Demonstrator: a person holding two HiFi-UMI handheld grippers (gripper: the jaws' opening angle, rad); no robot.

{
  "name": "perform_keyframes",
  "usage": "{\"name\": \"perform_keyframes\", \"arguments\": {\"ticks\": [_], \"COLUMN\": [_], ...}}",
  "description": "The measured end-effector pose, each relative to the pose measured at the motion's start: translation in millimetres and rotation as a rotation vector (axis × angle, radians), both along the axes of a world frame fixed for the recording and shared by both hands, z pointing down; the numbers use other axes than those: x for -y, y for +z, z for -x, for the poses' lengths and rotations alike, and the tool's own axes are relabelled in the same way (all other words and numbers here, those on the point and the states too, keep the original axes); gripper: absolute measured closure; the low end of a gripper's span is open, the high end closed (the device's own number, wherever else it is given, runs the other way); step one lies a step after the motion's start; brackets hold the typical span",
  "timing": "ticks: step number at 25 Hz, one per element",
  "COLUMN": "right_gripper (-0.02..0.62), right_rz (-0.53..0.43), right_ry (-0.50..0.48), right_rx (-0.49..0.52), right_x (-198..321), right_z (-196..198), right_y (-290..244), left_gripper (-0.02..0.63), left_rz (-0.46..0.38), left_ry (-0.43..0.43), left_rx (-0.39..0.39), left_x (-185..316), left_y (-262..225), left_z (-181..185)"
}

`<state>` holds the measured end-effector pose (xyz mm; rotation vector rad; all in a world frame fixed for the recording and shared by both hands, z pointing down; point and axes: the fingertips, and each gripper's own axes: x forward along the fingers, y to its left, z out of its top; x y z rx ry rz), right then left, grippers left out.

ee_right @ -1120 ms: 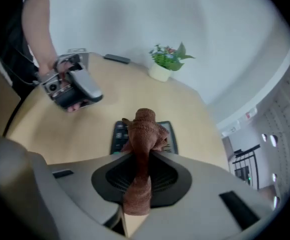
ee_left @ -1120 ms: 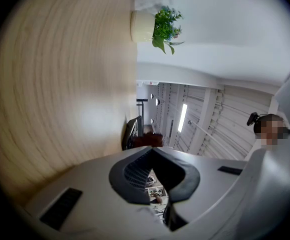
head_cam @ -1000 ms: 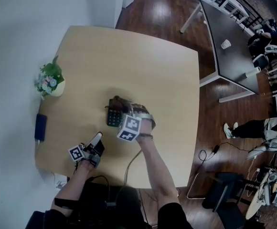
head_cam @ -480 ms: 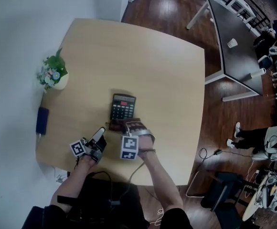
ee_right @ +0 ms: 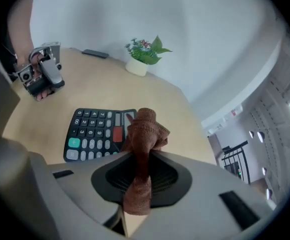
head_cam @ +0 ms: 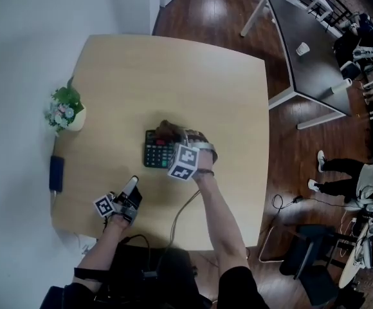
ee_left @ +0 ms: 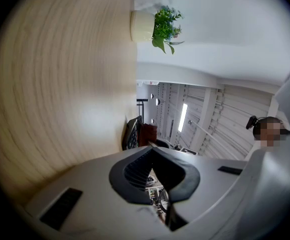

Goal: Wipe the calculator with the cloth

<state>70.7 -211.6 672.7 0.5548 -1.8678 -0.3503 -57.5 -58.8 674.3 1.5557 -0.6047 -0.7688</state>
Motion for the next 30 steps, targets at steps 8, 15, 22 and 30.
{"name": "perform_keyframes", "arguments": {"ticks": [8, 15, 22, 30], "right_gripper": [0.528, 0.528, 0.528, 0.528], "right_rz": [0.06, 0.191, -0.051, 0.019], "right_ry": [-0.132, -0.218, -0.051, -0.153], "right_rx": [-0.101, -0.078, 0.006, -0.111], "right_x": [-84.7, -149.4, -15.8, -82.2], "right_z": [4.6, 0.8, 3.2, 7.9], "right_y": [30.4, 38.6, -11.5, 32.2], "left_gripper": [0.6, 0.6, 0.6, 0.6], "left_rz": [0.0, 0.0, -0.004, -0.004], "left_ry": [0.005, 0.007, 0.003, 0.028], "left_rx": [0.005, 0.005, 0.003, 0.018], "left_x": [1.4, 1.2, 1.4, 2.1], "left_y": [0.5, 2.3, 1.6, 1.4], "left_z": [1.9, 1.9, 0.3, -1.1]}}
